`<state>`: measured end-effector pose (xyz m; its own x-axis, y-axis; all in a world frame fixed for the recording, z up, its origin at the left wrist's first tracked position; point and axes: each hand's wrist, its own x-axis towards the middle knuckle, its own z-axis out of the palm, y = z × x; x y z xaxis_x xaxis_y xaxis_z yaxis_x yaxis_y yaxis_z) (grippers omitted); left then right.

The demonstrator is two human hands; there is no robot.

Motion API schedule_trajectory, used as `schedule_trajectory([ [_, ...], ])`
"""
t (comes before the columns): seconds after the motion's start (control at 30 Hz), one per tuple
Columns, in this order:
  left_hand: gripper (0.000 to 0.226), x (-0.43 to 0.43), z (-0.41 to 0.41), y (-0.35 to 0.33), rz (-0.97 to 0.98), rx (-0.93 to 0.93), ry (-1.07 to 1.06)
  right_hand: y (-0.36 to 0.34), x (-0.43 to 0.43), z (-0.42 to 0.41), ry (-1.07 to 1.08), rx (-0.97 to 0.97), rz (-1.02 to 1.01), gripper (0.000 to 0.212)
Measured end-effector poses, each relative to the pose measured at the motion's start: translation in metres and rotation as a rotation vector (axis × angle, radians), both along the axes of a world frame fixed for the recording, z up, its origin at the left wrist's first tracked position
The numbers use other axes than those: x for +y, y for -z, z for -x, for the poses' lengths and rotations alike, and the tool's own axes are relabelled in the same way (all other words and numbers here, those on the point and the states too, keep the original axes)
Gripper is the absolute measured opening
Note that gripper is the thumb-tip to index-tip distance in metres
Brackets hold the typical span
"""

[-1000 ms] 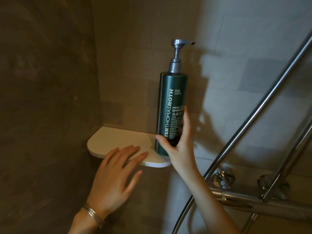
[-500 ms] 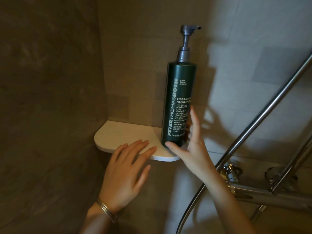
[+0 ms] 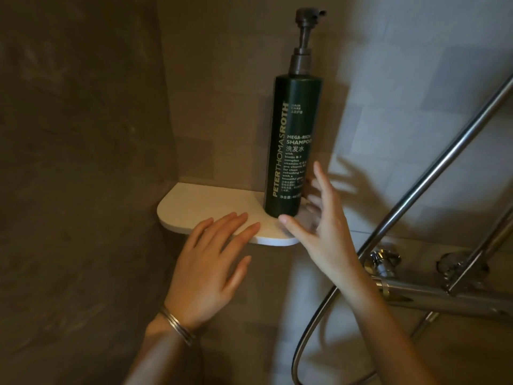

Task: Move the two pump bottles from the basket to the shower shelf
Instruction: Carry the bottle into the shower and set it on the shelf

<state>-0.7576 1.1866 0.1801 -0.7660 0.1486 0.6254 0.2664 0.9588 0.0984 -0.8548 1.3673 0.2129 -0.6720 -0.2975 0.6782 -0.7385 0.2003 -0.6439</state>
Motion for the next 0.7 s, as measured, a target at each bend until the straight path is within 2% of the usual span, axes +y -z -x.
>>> schedule_trajectory([
  [0.3,0.050,0.020,-0.021,-0.007,-0.008,-0.021,-0.099,0.002,0.046,-0.039,0.243,0.241,-0.354,0.065],
  [0.43,0.050,0.044,-0.048,0.003,0.002,-0.009,-0.107,0.013,0.065,-0.059,0.287,0.336,-0.411,0.056],
  [0.53,0.049,0.069,-0.065,0.020,0.020,-0.037,-0.129,0.030,0.083,-0.071,0.285,0.348,-0.476,0.055],
  [0.7,0.048,0.119,-0.106,0.054,0.008,-0.152,-0.221,0.073,0.120,-0.104,0.164,0.270,-0.608,0.057],
])
